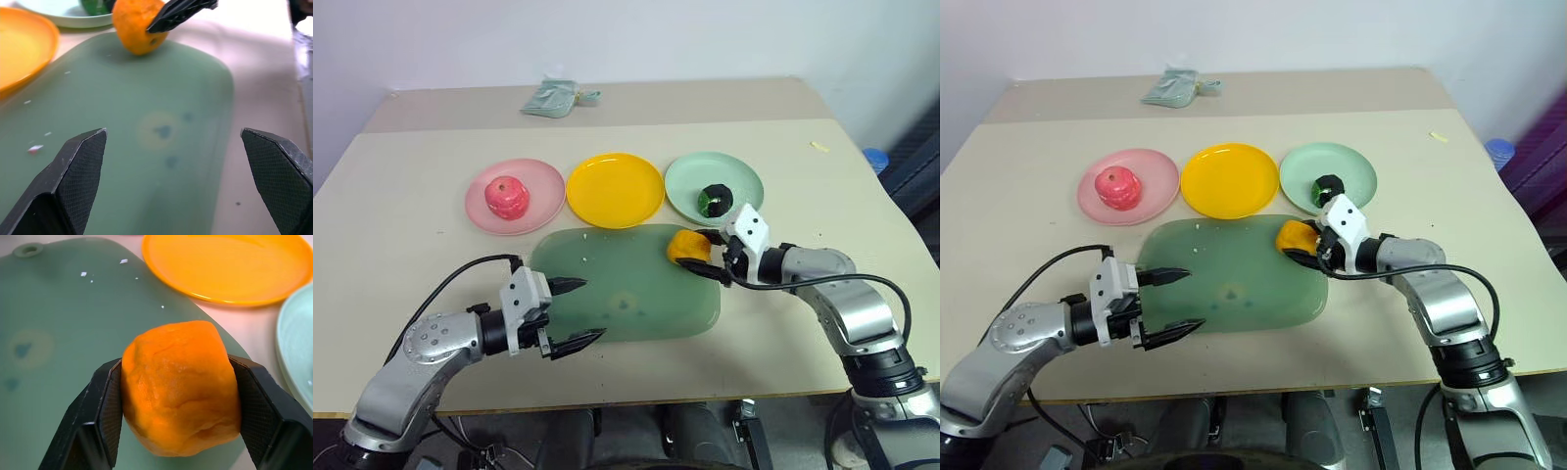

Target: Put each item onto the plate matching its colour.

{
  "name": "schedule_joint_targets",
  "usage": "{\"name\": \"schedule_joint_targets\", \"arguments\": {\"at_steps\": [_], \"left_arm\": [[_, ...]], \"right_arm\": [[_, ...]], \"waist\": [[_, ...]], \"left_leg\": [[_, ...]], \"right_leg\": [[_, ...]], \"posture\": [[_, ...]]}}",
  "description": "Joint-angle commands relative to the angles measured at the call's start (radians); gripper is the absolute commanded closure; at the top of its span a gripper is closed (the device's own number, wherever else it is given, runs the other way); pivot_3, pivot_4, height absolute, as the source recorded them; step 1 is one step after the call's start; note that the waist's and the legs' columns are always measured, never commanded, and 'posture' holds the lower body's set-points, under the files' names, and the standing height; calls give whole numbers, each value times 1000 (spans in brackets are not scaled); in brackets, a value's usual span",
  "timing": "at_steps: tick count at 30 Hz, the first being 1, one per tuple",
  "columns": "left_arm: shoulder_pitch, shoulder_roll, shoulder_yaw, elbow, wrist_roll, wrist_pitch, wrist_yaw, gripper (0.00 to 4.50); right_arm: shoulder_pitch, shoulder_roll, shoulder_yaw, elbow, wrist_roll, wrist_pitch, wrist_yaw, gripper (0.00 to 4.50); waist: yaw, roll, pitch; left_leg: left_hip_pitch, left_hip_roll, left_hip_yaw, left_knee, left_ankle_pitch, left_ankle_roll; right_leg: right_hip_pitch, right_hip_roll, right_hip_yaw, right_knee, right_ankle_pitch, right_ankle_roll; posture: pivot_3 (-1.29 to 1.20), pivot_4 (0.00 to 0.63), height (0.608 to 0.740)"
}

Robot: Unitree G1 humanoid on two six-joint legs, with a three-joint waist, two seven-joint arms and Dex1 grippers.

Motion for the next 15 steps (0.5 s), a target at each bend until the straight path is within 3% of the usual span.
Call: {"name": "schedule_joint_targets", "arguments": {"at_steps": [1,4,9,12,15], "left_arm": [[15,-19,89,-6,-29,-8,42,0],[20,-42,154,25,-28,-15,86,0],[41,-68,264,86,-19,-39,143,0],[52,-80,287,89,-12,-45,168,0],[90,-93,320,70,-11,-57,186,0]], "right_arm": [[-122,69,14,1,-18,-30,-47,1988],[-245,182,62,118,-69,-20,-118,1988],[-481,421,94,532,-160,-65,-273,1988],[-559,473,83,715,-185,-153,-287,1988],[-603,490,49,816,-187,-234,-306,555]], "waist": [[-5,0,0],[-7,0,0],[-10,0,0],[0,0,0],[1,0,0]], "left_leg": [[0,0,0,0,0,0],[0,1,0,0,0,0],[-1,0,0,-1,1,-1],[-3,-1,0,-1,1,-2],[-3,-2,0,-1,1,-2]], "right_leg": [[0,0,0,0,0,0],[-1,1,0,1,0,0],[-2,0,0,2,0,0],[-4,-1,0,1,0,0],[-4,-4,-1,1,0,0]], "posture": [[0,150,740],[0,150,740],[0,150,740],[0,150,740],[0,150,740]]}}
